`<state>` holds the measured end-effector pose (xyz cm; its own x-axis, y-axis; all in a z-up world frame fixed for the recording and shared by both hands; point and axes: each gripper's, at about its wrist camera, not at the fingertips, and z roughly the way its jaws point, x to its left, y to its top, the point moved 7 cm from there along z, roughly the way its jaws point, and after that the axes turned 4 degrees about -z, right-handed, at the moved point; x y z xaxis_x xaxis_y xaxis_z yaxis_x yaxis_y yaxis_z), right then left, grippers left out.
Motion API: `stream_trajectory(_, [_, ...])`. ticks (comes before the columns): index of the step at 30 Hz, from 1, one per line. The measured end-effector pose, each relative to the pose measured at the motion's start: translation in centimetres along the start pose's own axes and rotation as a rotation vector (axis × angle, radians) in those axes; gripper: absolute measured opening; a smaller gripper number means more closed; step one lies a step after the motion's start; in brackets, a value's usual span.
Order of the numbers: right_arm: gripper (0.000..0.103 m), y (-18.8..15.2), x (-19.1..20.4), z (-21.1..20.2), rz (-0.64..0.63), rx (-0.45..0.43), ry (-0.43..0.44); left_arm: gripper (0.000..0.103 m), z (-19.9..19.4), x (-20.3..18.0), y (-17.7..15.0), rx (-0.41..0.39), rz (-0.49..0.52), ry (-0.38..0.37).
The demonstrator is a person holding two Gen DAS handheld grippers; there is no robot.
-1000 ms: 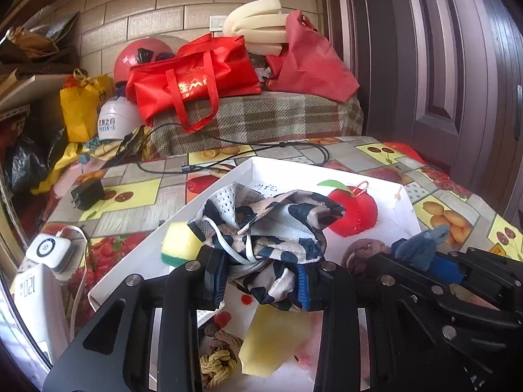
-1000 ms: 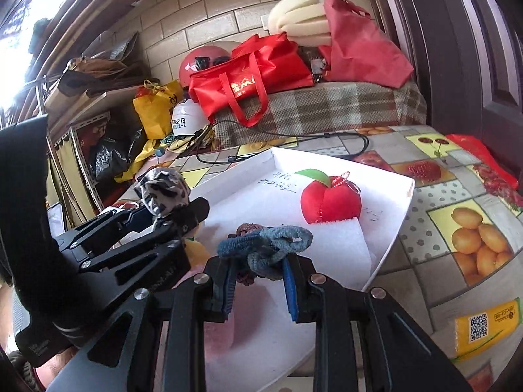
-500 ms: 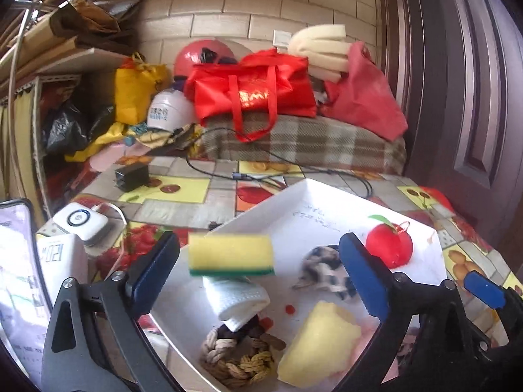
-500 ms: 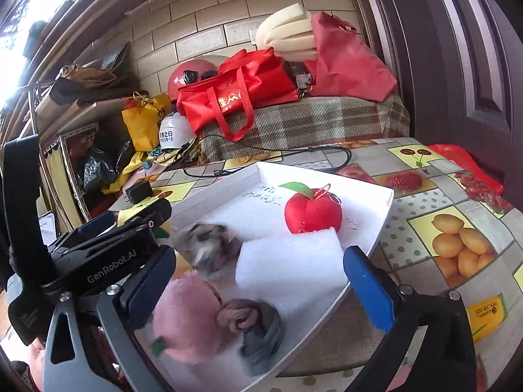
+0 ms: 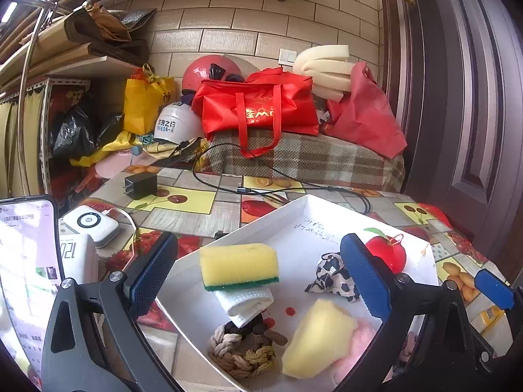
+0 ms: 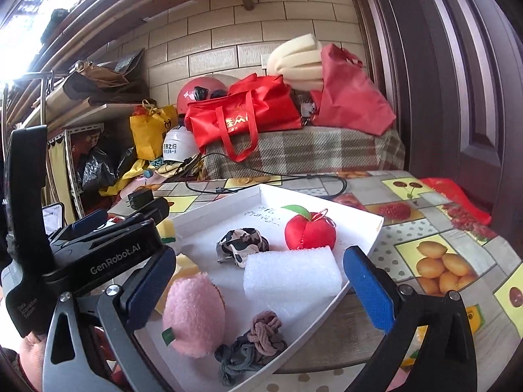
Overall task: Organize soft objects
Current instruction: 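Move left tool to the pink tissue pack while right tool approaches the yellow juice box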
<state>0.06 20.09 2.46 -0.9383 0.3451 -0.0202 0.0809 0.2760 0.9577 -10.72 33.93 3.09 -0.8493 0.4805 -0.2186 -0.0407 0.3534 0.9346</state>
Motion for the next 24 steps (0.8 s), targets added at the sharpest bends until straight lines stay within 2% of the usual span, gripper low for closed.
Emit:
stream_trajectory(8, [0.102,-0.8,-0.3,-1.9,-0.03,0.016,0.026,0.101,-1.8,-1.3,-1.0,0.002,0.059,-0.038])
stream_trajectory(14, [0.102,-2.1,-0.4,-6.0,-0.161,-0.004,0.057,0.101,-3.9,-3.3,-2.1,0.022,0.096,-0.103])
stream_trajectory(18, [0.102,-3.0,-4.5,-7.3,-0.103,0.038,0.001,0.1,-6.0,-5.5,-3.1,0.042,0.11,-0.181])
stream_trajectory(22, [0.103,-3.4,-10.6,-8.3,0.014,0.057,-0.104,0.1,-8.4,-9.1,-4.6,0.078,0.179,-0.312])
stream_trajectory(24, [0.103,-3.7,-13.3,-8.6,0.059,0.076,-0.144,0.1,-9.4,-11.5,-5.8,0.124,0.235,-0.4])
